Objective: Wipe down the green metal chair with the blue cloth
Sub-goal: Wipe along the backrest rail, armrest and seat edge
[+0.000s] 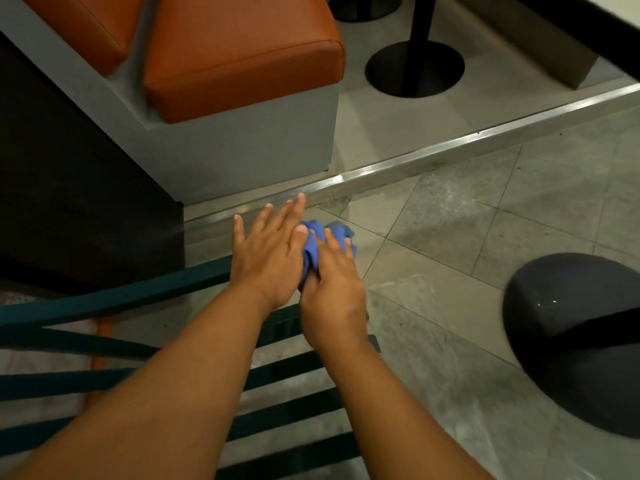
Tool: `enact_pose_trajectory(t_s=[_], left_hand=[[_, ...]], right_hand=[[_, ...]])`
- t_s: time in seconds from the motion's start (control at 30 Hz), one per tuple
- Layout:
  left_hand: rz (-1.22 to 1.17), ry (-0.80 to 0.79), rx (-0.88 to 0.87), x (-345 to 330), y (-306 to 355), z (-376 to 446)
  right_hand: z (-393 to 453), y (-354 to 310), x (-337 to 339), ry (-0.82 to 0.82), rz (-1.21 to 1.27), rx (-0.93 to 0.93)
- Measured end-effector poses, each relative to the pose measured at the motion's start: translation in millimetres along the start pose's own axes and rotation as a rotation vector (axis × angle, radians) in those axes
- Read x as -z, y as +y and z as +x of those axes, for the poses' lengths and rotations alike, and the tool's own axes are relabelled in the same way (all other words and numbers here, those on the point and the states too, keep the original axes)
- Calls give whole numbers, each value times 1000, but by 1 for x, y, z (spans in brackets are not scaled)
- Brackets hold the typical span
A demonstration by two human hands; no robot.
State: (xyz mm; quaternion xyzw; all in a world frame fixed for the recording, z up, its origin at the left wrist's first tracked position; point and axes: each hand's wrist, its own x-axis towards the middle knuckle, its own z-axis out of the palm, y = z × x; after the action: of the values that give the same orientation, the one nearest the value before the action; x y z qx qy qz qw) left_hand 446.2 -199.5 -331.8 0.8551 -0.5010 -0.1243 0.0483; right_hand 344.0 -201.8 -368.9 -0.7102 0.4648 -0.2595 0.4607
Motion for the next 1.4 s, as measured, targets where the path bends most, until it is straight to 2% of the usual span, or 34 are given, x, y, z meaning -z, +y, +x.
enact_pose_trajectory(t_s=[0.07,0.13,0.2,0.27,0.37,0.43,0.5,0.57,0.63,0.7,0.83,0.93,1.0,1.1,1.2,1.3,1.4], left_hand=[[-279,-14,23,8,-5,-4],[-474,6,84,19,-18,-13],[-407,-5,143,26,-40,-27],[-292,-14,176,29,-63,-41],[-285,-18,222,27,-82,-55],[-320,-21,242,21,-83,-58],[-322,-31,251,15,-82,-58],[-329,-24,253,11,-84,-58],[-330,-19,239,9,-89,-59],[-321,-27,217,8,-92,-61],[-294,-30,206,7,-92,-63],[-241,-39,200,6,-92,-63],[-223,-53,202,7,-92,-63],[-200,-62,199,8,-90,-64],[-216,-87,195,10,-91,-64],[-368,-112,178,19,-93,-68],[-576,-89,259,28,-89,-86]], right_hand=[[1,9,9,-30,-75,134],[16,27,18,-96,-42,150],[28,27,25,-154,119,-55],[34,19,19,-92,98,-157],[29,-1,0,20,-187,15],[19,-20,-15,-30,-372,120],[8,-33,-31,-78,-574,325],[-1,-36,-43,-112,-616,551],[3,-26,-41,-127,-538,632],[11,-13,-29,-115,-476,573],[28,7,-5,-9,-95,180],[48,12,12,-115,155,-242],[55,4,14,-169,132,-366],[49,-13,0,-102,-199,-172],[29,-32,-18,-31,-416,55],[16,-48,-34,-45,-636,198],[10,-57,-49,-120,-785,314]])
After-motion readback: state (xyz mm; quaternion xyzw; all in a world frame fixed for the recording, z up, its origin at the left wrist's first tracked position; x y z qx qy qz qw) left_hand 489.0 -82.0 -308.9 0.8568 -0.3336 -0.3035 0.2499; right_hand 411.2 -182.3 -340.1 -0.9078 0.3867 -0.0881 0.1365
